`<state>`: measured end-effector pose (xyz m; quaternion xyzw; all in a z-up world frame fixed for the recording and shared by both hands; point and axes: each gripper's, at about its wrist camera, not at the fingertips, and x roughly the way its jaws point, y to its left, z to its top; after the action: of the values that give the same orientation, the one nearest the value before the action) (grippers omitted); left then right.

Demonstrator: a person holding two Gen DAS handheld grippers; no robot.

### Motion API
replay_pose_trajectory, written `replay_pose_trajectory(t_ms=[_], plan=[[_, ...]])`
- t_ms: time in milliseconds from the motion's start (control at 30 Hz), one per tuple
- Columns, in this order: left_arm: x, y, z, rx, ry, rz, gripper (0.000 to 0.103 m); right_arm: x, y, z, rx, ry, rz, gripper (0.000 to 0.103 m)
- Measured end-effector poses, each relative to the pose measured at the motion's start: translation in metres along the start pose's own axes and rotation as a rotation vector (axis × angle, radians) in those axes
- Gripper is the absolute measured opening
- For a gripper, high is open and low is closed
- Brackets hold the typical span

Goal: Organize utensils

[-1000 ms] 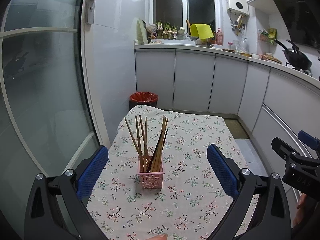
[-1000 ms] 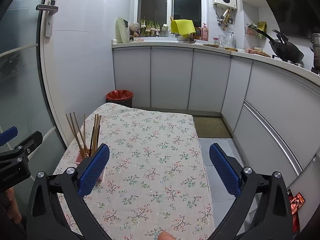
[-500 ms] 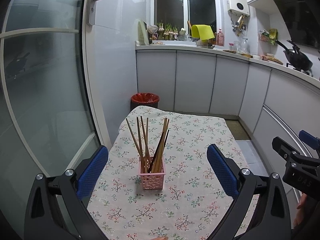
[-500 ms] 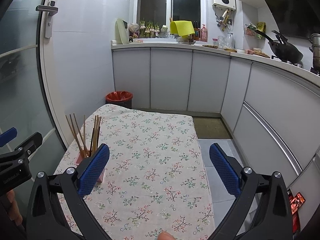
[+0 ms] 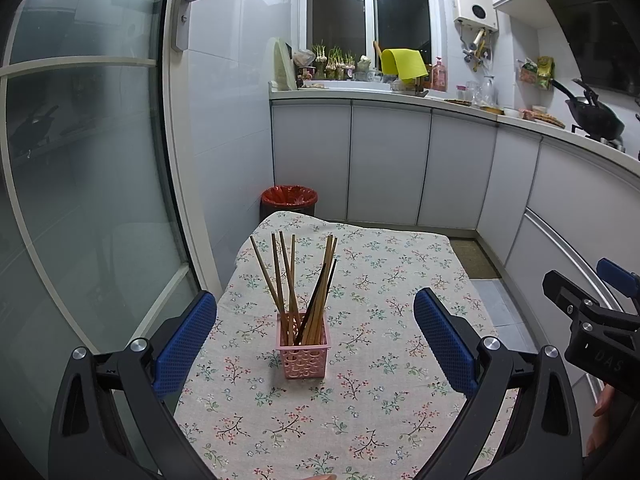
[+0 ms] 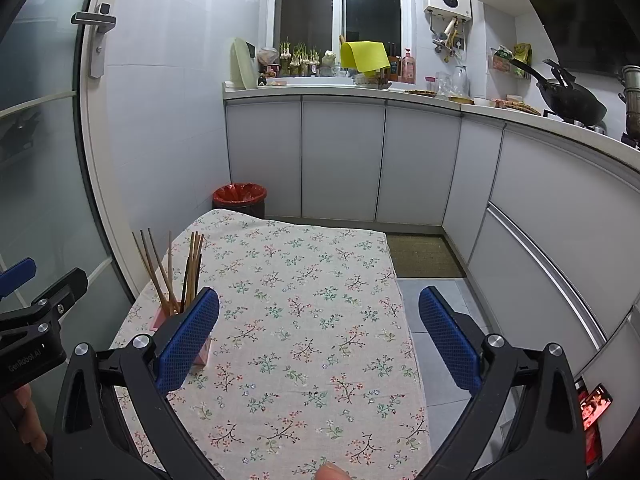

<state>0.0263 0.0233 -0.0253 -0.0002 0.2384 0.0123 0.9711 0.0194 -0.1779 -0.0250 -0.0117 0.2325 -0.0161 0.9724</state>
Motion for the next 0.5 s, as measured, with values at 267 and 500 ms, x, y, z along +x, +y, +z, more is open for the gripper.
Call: replay_pose_trajectory(t_ms=[267, 500], plan=[[0.0002, 0.0006, 0.0, -0.001, 0.0, -0.001, 0.096, -0.0001, -0.0016, 0.0003, 0.003, -0.003, -0.001, 0.096], [-0.0007, 0.0, 0.0008, -0.002, -0.002, 0.002, 0.096, -0.0001, -0.0012, 0.0007, 0.004, -0.003, -0.001, 0.096]])
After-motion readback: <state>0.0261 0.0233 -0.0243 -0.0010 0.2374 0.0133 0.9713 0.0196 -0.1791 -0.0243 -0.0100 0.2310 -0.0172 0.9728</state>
